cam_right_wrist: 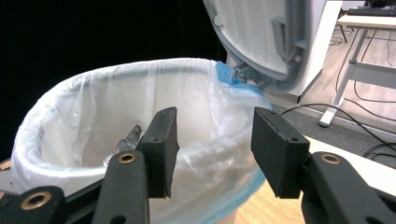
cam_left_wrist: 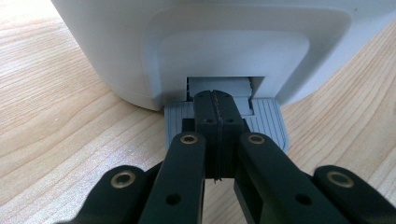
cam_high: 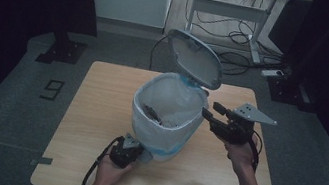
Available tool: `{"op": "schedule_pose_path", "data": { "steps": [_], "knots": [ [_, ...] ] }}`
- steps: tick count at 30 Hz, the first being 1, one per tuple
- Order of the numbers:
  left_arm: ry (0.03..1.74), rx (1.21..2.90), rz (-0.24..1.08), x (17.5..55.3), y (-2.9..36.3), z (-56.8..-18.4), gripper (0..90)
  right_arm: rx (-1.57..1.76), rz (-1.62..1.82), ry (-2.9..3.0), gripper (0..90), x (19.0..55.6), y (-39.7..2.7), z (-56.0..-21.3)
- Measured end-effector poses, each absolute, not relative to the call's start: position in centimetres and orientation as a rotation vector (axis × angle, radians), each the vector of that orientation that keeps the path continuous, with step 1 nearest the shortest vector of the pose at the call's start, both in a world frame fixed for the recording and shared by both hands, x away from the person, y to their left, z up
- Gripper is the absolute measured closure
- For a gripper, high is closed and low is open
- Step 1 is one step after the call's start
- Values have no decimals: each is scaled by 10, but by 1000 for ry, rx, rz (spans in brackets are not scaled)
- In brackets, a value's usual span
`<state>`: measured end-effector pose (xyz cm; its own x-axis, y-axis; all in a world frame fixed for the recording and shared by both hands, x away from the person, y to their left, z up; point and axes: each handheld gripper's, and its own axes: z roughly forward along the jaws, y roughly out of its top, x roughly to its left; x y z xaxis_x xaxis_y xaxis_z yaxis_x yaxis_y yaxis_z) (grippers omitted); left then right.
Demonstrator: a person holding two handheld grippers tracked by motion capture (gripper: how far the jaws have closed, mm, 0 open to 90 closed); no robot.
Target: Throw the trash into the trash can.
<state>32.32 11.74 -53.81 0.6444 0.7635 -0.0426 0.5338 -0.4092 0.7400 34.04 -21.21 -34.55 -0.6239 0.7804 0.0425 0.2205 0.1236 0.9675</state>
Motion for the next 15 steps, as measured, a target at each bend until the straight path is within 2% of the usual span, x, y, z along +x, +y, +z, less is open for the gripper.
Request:
{"op": "schedule_pose_path", "data": {
  "steps": [15],
  "knots": [
    [1000,2114,406,322,117,-538,900,1018,1528,1904,506,321,-242,-378]
  ]
}}
